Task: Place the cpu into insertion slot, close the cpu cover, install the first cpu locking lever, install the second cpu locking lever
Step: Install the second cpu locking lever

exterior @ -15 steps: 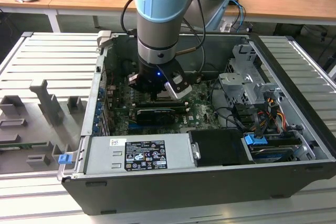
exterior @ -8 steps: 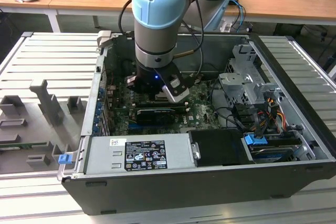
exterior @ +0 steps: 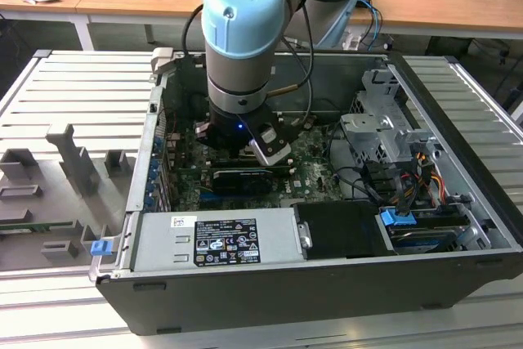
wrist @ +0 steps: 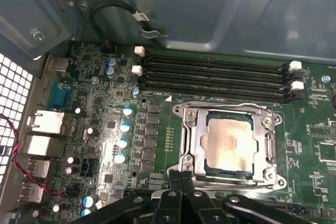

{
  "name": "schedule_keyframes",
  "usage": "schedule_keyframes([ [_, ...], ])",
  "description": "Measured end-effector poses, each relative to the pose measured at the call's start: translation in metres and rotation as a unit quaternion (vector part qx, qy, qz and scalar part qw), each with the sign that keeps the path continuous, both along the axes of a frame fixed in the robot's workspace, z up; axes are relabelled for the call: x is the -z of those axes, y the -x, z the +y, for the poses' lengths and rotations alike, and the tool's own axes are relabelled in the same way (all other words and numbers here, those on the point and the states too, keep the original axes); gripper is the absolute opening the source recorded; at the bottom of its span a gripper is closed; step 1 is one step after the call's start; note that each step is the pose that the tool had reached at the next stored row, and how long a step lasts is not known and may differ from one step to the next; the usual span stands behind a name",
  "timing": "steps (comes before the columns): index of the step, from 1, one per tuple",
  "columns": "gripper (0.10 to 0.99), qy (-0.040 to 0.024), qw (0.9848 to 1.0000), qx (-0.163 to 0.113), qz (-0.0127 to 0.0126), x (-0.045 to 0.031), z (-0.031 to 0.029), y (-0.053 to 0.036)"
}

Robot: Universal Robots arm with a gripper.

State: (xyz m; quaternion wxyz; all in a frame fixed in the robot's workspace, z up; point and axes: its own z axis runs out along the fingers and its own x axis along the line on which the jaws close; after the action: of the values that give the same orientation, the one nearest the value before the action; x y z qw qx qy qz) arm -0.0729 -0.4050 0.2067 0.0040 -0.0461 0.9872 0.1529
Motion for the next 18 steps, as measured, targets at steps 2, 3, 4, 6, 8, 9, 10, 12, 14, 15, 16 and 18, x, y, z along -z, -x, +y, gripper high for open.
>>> schedule_keyframes([
  [2, 0.106, -0.0052, 1.0, 0.0, 0.0001, 0.0024, -0.0003, 0.0012],
  [3, 0.106, -0.0076, 1.0, 0.0, 0.0, 0.0043, -0.0004, 0.0016],
  [4, 0.106, -0.0091, 1.0, 0.0, 0.0, 0.0069, -0.0004, 0.0018],
  [6, 0.106, -0.0125, 0.9999, 0.0, 0.0002, 0.0102, -0.0005, 0.0022],
  [8, 0.106, -0.0171, 0.9999, 0.0, -0.0001, 0.0125, -0.0003, 0.0025],
  [9, 0.106, -0.0188, 0.9998, 0.0, 0.0001, 0.0127, -0.0005, 0.0028],
  [10, 0.106, -0.02, 0.9998, 0.0, 0.0001, 0.0127, -0.0005, 0.003],
  [12, 0.106, -0.0223, 0.9998, 0.0, 0.0, 0.0128, -0.0004, 0.0033],
  [14, 0.106, -0.0233, 0.9997, 0.0, 0.0, 0.0144, -0.0004, 0.0041],
  [15, 0.106, -0.0239, 0.9997, 0.0, 0.0, -0.0048, -0.0004, 0.0041],
  [16, 0.106, -0.0239, 0.9997, 0.0, 0.0, -0.0125, -0.0004, 0.0041],
  [18, 0.106, -0.0239, 0.9997, 0.0, 0.0001, -0.0152, -0.0004, 0.0041],
])
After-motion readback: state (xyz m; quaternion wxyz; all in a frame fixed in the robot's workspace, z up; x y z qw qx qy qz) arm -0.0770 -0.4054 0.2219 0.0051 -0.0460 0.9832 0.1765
